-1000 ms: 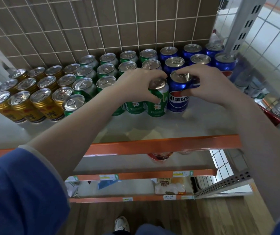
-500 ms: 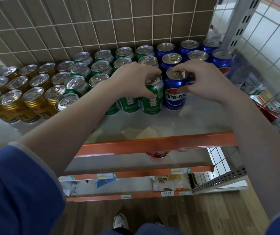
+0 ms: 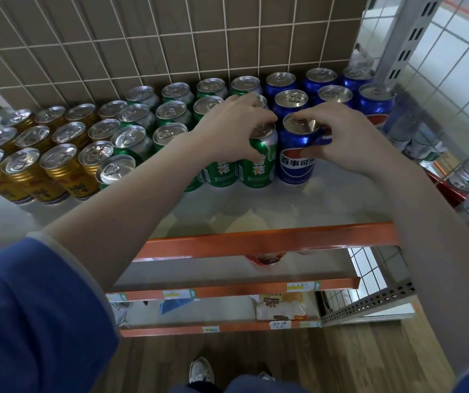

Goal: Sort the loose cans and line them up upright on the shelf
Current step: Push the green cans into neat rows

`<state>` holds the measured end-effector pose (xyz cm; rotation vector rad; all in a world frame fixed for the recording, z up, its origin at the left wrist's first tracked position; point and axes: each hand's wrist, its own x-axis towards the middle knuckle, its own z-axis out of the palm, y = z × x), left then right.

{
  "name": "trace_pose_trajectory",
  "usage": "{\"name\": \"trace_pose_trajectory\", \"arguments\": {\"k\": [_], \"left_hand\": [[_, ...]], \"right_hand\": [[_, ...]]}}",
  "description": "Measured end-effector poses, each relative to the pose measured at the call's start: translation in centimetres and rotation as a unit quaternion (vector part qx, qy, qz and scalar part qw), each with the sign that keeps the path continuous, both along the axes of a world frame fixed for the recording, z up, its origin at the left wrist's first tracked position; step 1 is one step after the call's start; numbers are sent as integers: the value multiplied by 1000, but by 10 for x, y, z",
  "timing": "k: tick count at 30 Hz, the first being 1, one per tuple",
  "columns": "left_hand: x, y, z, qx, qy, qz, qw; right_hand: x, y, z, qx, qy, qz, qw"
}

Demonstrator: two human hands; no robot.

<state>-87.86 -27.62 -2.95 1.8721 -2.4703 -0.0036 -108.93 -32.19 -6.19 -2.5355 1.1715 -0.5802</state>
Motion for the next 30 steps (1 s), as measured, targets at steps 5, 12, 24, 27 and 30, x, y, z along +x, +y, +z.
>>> {"name": "trace_pose_trajectory", "arguments": {"k": [5, 12, 24, 27, 30], "left_hand": [[-1, 2, 1, -10, -14, -7, 1000], [-4, 9, -2, -22, -52, 4, 998], [-8, 32, -21, -58, -46, 100, 992], [-9, 32, -26, -79, -29, 116, 990], [-12, 31, -29, -90, -23, 127, 988]], "right_hand": [[0, 7, -7, -17, -3, -13, 1000], [5, 12, -5, -32, 19, -36, 999], [18, 29, 2, -103, 113, -52, 987], [20, 30, 2, -111, 116, -55, 986], [22, 31, 1, -122, 109, -62, 985]]}}
